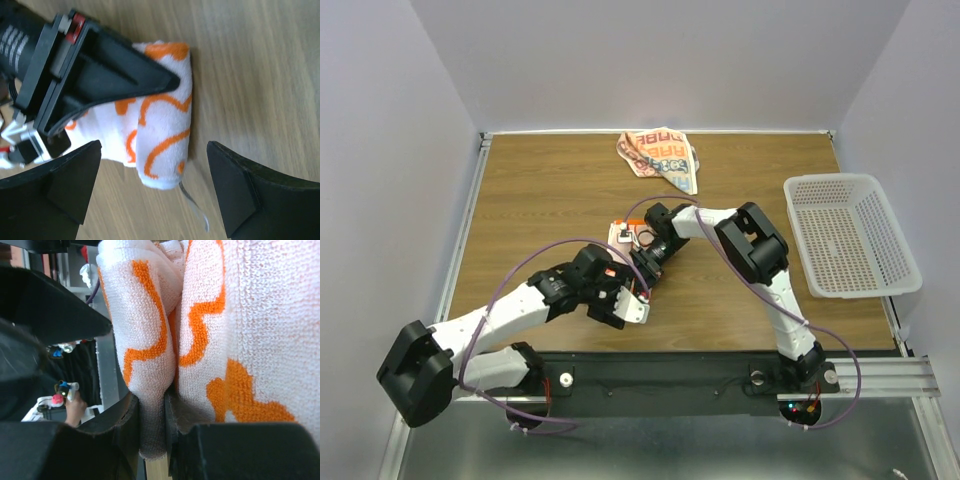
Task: Roll the towels
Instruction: Roll the towel
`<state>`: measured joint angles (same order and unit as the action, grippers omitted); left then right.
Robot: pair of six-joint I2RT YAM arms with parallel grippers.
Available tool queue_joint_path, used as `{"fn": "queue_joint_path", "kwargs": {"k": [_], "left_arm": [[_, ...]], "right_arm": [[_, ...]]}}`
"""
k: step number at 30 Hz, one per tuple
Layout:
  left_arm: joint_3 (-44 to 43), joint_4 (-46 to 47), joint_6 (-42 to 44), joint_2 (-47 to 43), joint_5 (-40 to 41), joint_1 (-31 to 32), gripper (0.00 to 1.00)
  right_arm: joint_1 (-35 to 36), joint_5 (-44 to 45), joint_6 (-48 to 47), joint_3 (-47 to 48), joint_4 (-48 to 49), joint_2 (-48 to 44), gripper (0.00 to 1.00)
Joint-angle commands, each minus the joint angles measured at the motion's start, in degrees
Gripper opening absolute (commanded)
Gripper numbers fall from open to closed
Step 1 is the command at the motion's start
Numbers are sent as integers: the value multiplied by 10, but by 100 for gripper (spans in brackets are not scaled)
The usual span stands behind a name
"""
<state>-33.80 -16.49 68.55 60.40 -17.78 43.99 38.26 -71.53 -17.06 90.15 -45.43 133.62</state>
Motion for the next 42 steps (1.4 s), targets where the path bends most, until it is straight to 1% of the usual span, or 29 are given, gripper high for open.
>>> {"fn": "queue_joint_path", "kwargs": {"k": [1, 5, 8, 9, 11, 13, 14, 15, 16, 17, 18, 19, 20, 21, 22, 23, 25, 26, 28, 30, 31, 32, 34, 35, 36, 37, 39, 40, 42], "left_arm": [[-17, 28, 11, 14, 9, 29, 97], [-8, 42, 5, 47, 14, 33, 92], [-7, 73, -18, 88, 40, 33, 82], [-8, 76, -24, 109, 44, 33, 81], [-8, 85, -40, 121, 54, 33, 77], [-7, 89, -49, 130, 54, 33, 71], [-7, 89, -56, 131, 53, 33, 67], [-7, 83, -68, 135, 52, 33, 56], [-7, 75, -73, 136, 44, 34, 51], [-7, 64, -85, 137, 42, 33, 45], [-5, 57, -90, 137, 38, 32, 42], [-3, 40, -92, 136, 30, 33, 33], [-3, 35, -97, 135, 26, 33, 33], [-2, 28, -103, 134, 22, 33, 26], [-3, 7, -106, 133, 11, 33, 24], [-4, 0, -107, 130, 4, 33, 24], [-6, -13, -118, 129, -20, 26, 23], [-13, -26, -120, 136, -30, 22, 23], [-24, -38, -126, 148, -59, 1, 23], [-48, -59, -132, 173, -86, -21, 22], [-57, -66, -133, 183, -113, -35, 22], [-78, -73, -133, 195, -127, -63, 22], [-102, -100, -127, 231, -173, -94, 22], [-125, -108, -125, 245, -184, -118, 22], [-140, -138, -108, 278, -196, -129, 22], [-155, -157, -101, 297, -219, -137, 22], [-204, -208, -91, 336, -246, -168, 22], [-222, -230, -72, 378, -268, -178, 22], [-272, -283, -56, 440, -285, -202, 24]], "right_arm": [[-1, 8, -26, 24, -45, 29, 13], [-3, 2, -39, 37, -67, 39, 14], [-3, -4, -48, 46, -83, 47, 14], [-4, -4, -53, 49, -88, 48, 14], [-5, -4, -61, 49, -98, 52, 15], [-4, -4, -66, 51, -104, 53, 15], [-5, -3, -72, 52, -109, 52, 16], [-7, -1, -74, 52, -111, 51, 18], [-8, -1, -75, 54, -113, 50, 20], [-12, 3, -74, 55, -114, 46, 28], [-15, 4, -72, 57, -114, 45, 35], [-21, 9, -69, 63, -114, 42, 47], [-26, 14, -65, 66, -113, 38, 48], [-30, 17, -61, 71, -113, 32, 57], [-41, 27, -50, 90, -111, 24, 60], [-49, 31, -44, 99, -111, 20, 70], [-65, 39, -29, 121, -107, 5, 82], [-82, 51, -14, 142, -105, 0, 92], [-100, 60, 4, 154, -96, -14, 95], [-133, 84, 56, 141, -45, -55, 100], [-143, 97, 72, 134, -27, -70, 100], [-152, 113, 93, 125, -10, -87, 100], [-176, 168, 109, 97, 32, -142, 100], [-180, 189, 107, 89, 53, -164, 100], [-185, 225, 104, 80, 60, -200, 100], [-184, 241, 99, 70, 67, -222, 100], [-184, 260, 85, 42, 77, -254, 100], [-184, 263, 78, 33, 78, -286, 100], [-180, 269, 56, 0, 77, -316, 100]]}}
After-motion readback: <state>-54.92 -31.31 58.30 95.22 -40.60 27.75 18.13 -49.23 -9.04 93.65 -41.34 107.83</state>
